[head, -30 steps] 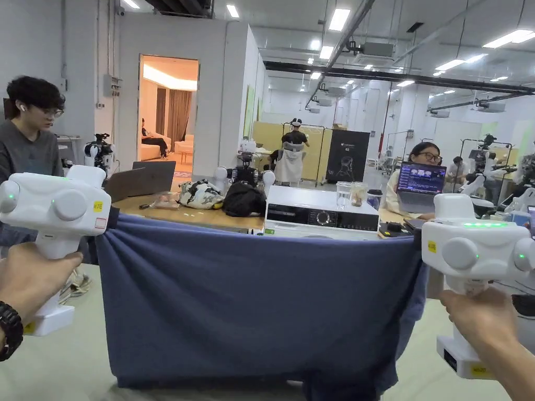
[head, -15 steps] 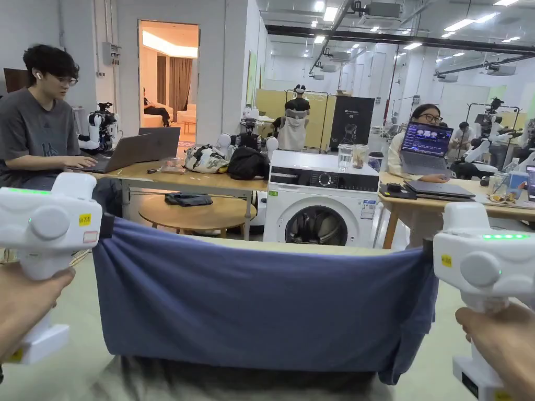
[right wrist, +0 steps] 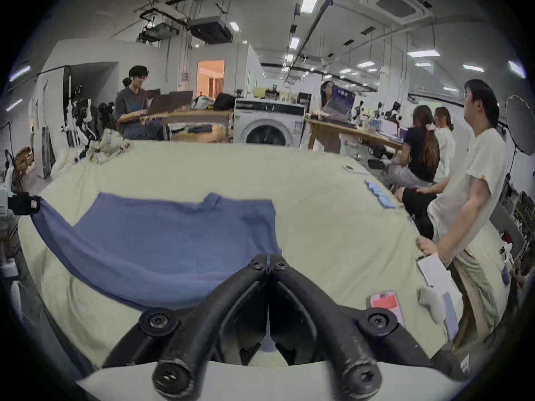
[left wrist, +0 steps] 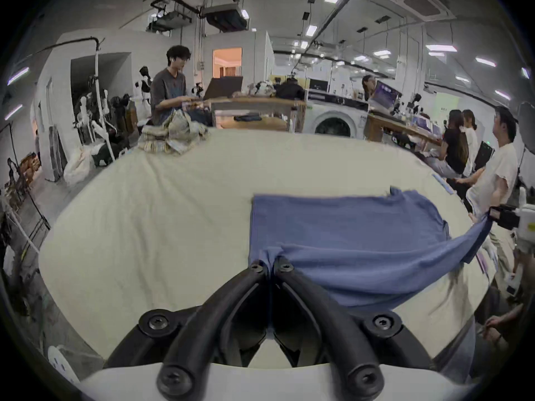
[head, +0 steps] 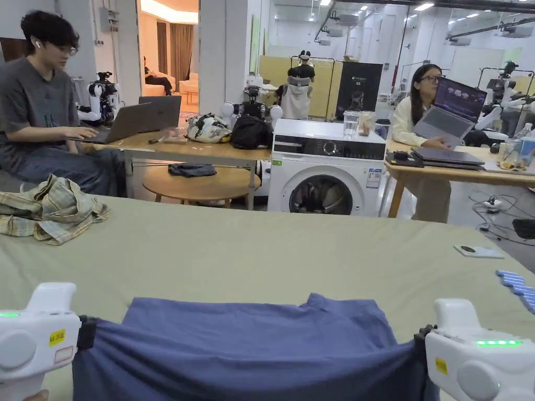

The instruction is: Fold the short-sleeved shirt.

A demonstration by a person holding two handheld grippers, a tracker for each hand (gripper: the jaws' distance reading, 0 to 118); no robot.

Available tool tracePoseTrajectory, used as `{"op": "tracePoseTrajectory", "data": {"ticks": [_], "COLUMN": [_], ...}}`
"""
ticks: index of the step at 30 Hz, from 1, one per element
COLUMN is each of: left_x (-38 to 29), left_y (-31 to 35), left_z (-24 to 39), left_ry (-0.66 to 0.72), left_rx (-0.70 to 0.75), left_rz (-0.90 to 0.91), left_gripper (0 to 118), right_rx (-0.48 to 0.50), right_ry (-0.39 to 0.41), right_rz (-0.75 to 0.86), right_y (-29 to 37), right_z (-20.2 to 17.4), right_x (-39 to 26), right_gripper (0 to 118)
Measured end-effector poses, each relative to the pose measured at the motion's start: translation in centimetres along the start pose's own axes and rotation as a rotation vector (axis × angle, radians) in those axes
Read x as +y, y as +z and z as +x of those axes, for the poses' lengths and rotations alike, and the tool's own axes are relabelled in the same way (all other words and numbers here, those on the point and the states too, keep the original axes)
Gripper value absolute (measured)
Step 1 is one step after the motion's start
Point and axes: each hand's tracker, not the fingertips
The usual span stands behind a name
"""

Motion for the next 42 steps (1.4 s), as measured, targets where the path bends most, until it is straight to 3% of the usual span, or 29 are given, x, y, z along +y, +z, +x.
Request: {"op": "tracePoseTrajectory", "data": {"ticks": [17, 23, 24, 25, 26, 27, 28, 30, 34, 35, 36, 37, 39, 42], "left_x": [-7.6, -8.0, -7.8, -7.5, -7.2, -7.0, -6.6, -5.9, -5.2, -5.3, -5.3, -5.2, -4.9, -4.9], "left_y": [-6.1, -6.3, -6.1, -5.8, -5.5, -4.7, -4.2, -3.5, -2.5, -2.5, -2.4, -2.5, -2.6, -3.0], "left_z": [-1.2, -0.8, -0.8, -0.7, -0.6, -0.2, -0.1, 0.5, 1.9, 2.2, 2.5, 3.0, 3.6, 4.0], "left_ry": [-0.076, -0.055, -0.053, -0.054, -0.058, -0.057, -0.054, -0.044, -0.052, -0.057, -0.063, -0.06, -0.059, -0.035], "left_rx": [0.017, 0.033, 0.034, 0.036, 0.045, 0.038, 0.031, 0.031, 0.015, 0.016, 0.025, 0.047, 0.045, 0.06], "left_rz": [-0.349, -0.326, -0.319, -0.299, -0.266, -0.217, -0.176, -0.1, 0.033, 0.063, 0.085, 0.089, 0.074, 0.04], "left_gripper": [0, 0, 0, 4, 14, 23, 28, 35, 35, 35, 35, 30, 0, 0], "right_rx": [0.004, 0.004, 0.0, -0.014, -0.012, -0.002, -0.011, -0.014, -0.019, -0.012, -0.003, -0.012, -0.01, 0.001], "right_ry": [0.007, 0.003, 0.004, -0.012, -0.034, -0.042, -0.045, -0.043, -0.059, -0.07, -0.077, -0.071, -0.076, -0.061], "right_rz": [-0.262, -0.247, -0.239, -0.205, -0.163, -0.128, -0.097, -0.048, 0.03, 0.055, 0.065, 0.066, 0.083, 0.073], "right_y": [-2.6, -3.4, -3.2, -2.8, -2.2, -1.8, -1.5, -0.9, -0.8, -0.8, -0.8, -0.9, -1.0, -1.2], "right_z": [-0.3, -0.7, -0.9, -1.0, -1.2, -1.3, -1.6, -2.5, -4.3, -4.7, -5.0, -5.4, -6.0, -6.9], "right_x": [-8.8, -9.2, -8.8, -8.4, -8.0, -7.5, -6.9, -6.0, -5.0, -4.9, -4.8, -4.7, -4.5, -4.2], "right_gripper": [0, 2, 6, 19, 35, 44, 44, 44, 40, 28, 5, 0, 0, 0]}}
